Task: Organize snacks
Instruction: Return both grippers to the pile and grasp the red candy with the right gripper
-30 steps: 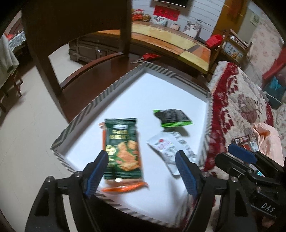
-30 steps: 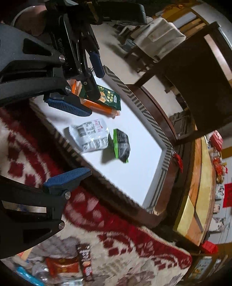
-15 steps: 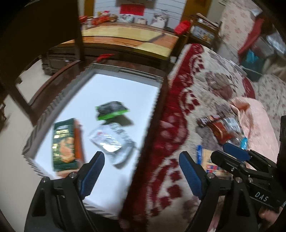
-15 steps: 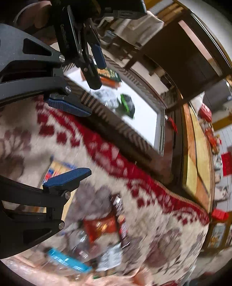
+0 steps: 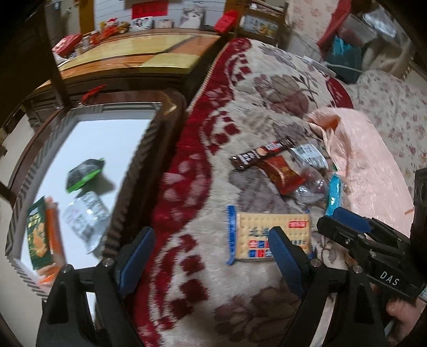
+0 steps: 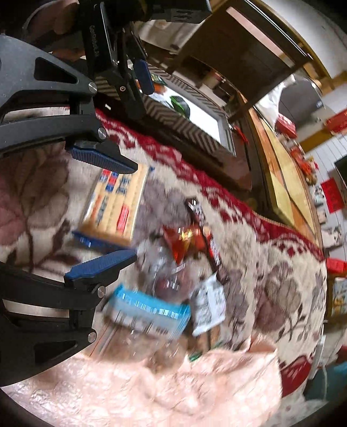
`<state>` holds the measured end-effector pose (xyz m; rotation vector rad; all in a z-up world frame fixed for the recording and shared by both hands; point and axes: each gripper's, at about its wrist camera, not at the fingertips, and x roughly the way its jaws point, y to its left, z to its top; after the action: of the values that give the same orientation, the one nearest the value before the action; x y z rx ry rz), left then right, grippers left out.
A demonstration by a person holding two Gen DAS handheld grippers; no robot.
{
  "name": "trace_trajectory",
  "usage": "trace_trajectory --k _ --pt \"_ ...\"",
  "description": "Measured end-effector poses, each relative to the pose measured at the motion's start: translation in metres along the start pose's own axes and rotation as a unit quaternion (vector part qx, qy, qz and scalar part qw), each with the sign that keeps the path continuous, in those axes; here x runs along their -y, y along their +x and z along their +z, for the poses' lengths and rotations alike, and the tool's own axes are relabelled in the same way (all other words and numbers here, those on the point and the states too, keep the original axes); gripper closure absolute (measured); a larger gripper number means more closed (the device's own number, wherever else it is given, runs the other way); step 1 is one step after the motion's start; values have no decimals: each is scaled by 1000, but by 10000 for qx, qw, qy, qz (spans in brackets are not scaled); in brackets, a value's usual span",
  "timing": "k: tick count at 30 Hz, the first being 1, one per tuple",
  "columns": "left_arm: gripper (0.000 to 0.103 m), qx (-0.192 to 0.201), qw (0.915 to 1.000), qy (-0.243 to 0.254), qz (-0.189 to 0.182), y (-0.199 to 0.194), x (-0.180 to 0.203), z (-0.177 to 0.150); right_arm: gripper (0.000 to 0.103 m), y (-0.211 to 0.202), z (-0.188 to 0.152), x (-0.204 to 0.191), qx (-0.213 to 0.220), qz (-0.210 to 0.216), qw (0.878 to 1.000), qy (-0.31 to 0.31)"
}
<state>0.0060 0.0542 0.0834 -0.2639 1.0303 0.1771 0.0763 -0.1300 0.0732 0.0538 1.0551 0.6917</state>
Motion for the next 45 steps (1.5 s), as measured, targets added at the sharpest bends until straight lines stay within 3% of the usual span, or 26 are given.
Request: trace_trajectory --k 6,12,24,25,27,31,36,41,45 --pt "15 -141 9997 168 -55 11 12 8 43 -2 5 13 80 -49 10000 31" --pt "15 -141 9997 189 48 15 7 16 43 11 29 6 62 -176 9990 -417" --pt "15 -227 9996 82 151 28 -12 30 43 86 78 -4 -779 -536 9876 -1257" --pt "15 -227 9996 102 154 29 -11 32 44 92 78 -3 -857 -560 9863 -1292" --pt "15 -240 9995 153 146 32 -10 36 68 101 78 -1 -970 -599 9842 -1354" --pt "15 -289 9991 305 60 39 -4 47 72 95 73 10 -951 -571 9842 -1382" --pt "15 -326 9966 744 -142 56 17 65 72 72 67 30 -791 -513 9887 -1161" --pt "15 -612 9870 1407 -472 86 49 83 72 58 57 44 -722 -473 9915 -974" --pt "15 -757 9789 1838 -482 114 68 96 74 55 51 49 -695 -451 9927 -876"
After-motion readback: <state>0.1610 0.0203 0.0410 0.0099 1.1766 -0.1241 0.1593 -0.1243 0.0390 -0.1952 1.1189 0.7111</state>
